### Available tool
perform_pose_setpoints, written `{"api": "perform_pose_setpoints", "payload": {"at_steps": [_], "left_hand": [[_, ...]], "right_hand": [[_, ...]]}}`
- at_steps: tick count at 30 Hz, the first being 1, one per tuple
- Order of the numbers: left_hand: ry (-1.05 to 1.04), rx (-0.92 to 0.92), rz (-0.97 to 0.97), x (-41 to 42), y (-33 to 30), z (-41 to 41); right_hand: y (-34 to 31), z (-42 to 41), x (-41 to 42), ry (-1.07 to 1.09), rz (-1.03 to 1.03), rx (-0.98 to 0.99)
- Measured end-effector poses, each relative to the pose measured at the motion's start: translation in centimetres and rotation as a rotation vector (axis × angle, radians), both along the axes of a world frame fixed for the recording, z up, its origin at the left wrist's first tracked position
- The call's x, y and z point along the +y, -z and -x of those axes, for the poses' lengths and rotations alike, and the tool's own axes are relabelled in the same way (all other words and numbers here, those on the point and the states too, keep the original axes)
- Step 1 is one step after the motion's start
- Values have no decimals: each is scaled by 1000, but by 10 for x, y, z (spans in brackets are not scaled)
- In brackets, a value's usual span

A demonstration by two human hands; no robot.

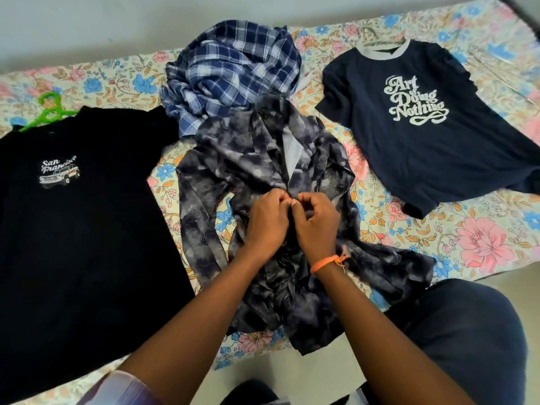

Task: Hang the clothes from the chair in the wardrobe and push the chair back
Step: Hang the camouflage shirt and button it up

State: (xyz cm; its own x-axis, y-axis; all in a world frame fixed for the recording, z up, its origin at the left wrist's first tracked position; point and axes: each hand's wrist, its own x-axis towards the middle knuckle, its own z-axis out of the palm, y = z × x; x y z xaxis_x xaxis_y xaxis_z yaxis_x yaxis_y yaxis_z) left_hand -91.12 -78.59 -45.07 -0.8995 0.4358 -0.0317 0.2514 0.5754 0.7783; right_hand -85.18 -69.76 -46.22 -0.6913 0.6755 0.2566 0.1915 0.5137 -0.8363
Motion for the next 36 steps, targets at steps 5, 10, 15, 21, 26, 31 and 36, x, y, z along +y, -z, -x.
{"api": "perform_pose_setpoints", "payload": {"at_steps": [5,10,15,21,26,31,36], "left_hand": [[17,-177,-107,-12,-11,-16],[-51,-297,-198,-18,-12,-25],[-141,-281,-181,-17,-10,-30],[-129,-311,-167,-16,-11,-28],[-76,-330,-163,-22,-13,-25],[-9,-355,-167,-29,-13,-18],[-33,-338,-164,-31,-14,-19]], "right_hand": [[-4,-19,-10,48,-1,9],[-8,-28,-18,32,-6,-5],[-7,-33,-21,6,37,-5],[-10,-37,-22,-8,129,23],[-9,-39,-18,-42,295,15],[-8,-40,-11,-94,453,-28],[-10,-36,-11,-71,491,-49]]}}
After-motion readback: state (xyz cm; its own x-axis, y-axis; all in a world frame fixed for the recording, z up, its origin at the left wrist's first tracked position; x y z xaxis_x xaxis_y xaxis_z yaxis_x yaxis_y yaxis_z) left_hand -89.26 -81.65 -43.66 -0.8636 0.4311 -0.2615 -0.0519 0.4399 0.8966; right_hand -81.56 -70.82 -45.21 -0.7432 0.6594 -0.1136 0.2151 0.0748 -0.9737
